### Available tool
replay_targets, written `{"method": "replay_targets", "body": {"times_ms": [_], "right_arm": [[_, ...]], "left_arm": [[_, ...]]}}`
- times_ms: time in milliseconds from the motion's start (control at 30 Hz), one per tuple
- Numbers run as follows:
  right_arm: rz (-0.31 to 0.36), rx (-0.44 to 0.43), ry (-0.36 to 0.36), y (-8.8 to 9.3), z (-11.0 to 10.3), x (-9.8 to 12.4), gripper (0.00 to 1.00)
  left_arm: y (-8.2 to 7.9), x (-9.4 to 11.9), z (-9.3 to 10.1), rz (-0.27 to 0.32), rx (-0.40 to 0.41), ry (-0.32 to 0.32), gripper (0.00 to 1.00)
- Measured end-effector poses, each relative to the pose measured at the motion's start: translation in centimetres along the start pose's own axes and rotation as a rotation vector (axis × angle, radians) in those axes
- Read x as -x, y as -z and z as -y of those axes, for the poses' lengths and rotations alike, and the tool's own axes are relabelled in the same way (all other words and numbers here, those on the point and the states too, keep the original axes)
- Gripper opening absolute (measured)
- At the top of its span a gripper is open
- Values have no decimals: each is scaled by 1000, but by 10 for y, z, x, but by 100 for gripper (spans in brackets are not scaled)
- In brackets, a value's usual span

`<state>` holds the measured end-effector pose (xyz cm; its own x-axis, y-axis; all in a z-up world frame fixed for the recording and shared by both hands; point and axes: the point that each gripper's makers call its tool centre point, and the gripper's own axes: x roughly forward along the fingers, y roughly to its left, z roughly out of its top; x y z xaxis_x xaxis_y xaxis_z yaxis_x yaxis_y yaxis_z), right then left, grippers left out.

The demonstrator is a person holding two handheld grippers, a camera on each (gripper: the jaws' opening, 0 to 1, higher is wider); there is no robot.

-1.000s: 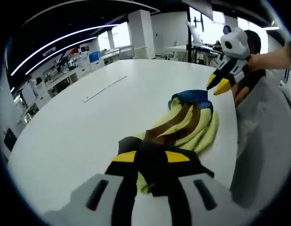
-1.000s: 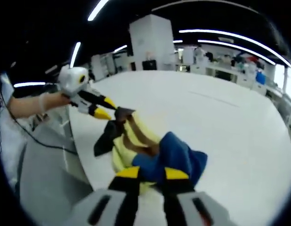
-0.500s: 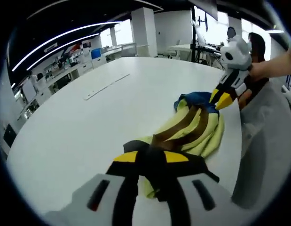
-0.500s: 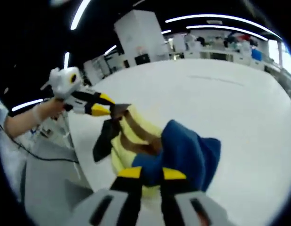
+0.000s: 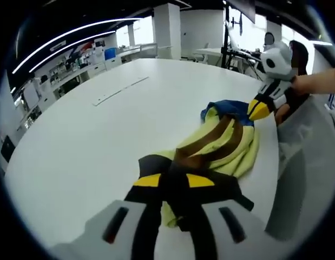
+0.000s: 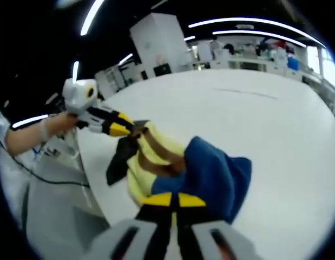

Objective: Fold the garment on the visible template until the final outline fits inside the template.

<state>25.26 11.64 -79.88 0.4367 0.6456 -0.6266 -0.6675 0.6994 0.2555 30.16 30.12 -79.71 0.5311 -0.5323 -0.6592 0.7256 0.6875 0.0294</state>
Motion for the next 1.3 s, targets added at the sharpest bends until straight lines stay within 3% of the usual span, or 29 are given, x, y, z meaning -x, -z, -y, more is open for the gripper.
{"method": "replay_targets", "body": {"times_ms": [100, 267, 367, 433, 700, 967, 1133, 1300], "right_arm": [[14, 47, 13, -5, 0, 4, 0], [58, 86, 46, -18, 4, 11, 0], [83, 100, 65, -25, 7, 18, 0], [109, 114, 79, -34, 13, 24, 0], [190, 164, 89, -73, 19, 48, 0], [333, 227, 118, -141, 20, 87, 0], [410, 250, 116, -173, 12, 107, 0], [459, 285, 120, -192, 4, 120, 0]], "left_arm": [[-2, 1, -1, 7, 10, -6, 0], [-2, 0, -1, 18, 34, -13, 0], [-11, 8, 2, 50, 54, -17, 0], [-18, 14, -3, 70, 24, -40, 0], [-74, 51, -20, 207, 29, -102, 0], [-137, 89, -25, 339, 39, -143, 0], [-160, 111, -28, 386, 20, -183, 0], [-177, 129, -33, 433, 16, -203, 0]]}}
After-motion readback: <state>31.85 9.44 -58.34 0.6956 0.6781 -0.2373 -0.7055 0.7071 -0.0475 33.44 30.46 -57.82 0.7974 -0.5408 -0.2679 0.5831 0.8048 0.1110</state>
